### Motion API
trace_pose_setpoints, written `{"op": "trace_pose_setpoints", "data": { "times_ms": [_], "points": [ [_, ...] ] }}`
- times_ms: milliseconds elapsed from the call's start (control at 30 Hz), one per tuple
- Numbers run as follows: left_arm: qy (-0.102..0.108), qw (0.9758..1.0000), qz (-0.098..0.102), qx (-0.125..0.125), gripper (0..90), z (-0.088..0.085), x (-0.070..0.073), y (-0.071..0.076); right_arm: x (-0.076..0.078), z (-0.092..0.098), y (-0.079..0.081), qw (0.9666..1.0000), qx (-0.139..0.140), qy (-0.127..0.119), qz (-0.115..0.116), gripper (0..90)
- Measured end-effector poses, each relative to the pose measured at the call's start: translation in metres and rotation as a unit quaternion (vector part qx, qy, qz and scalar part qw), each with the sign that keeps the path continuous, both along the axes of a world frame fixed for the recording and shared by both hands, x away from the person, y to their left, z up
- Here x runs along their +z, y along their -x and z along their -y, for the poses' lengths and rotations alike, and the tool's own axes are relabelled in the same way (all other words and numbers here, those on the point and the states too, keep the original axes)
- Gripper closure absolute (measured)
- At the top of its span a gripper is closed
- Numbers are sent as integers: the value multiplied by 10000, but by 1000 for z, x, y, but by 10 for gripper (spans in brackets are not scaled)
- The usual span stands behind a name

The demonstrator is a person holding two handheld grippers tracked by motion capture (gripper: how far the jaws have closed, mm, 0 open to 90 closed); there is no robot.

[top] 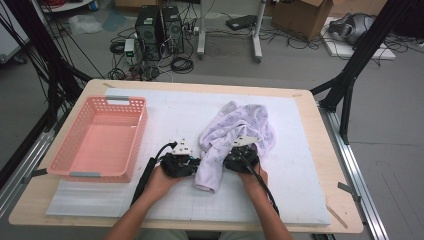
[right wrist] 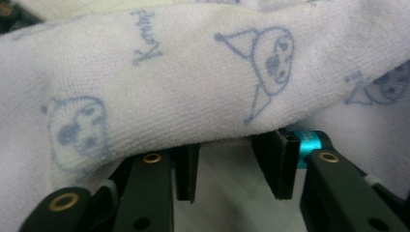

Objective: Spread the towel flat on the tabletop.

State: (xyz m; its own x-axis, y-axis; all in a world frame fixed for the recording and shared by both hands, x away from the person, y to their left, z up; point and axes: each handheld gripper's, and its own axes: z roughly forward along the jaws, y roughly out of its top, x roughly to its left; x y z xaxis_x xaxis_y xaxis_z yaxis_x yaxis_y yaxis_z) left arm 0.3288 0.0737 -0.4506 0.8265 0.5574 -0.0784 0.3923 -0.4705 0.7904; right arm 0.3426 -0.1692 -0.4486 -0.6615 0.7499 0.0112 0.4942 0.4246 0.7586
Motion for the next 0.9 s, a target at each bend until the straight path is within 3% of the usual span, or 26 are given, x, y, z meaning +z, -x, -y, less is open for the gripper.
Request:
{"op": "trace_pose_setpoints", "data": {
  "times_ms": [67,133,300,433,667,767,900],
  "points": [
    [-3,10000,-26,-44,894,-1,0,0,0,-2,-1,10000,56,-1,-39,756],
    [-32,10000,-29,25,897,-2,1,0,1,-4,1,9997,198,139,-5,845],
    [3,9993,59,364,899,-16,2,2,5,8,5,9994,270,161,-132,871],
    [99,9988,62,475,899,-25,1,4,11,32,20,9993,188,308,-76,870],
    [260,9989,88,382,878,-22,2,7,20,92,47,9985,-304,459,73,870],
    [632,9973,-3,373,723,-18,5,6,22,118,54,9960,-635,588,205,869],
    [882,9954,-106,354,588,-10,8,4,29,149,58,9903,-1268,326,460,868]
  ]
}}
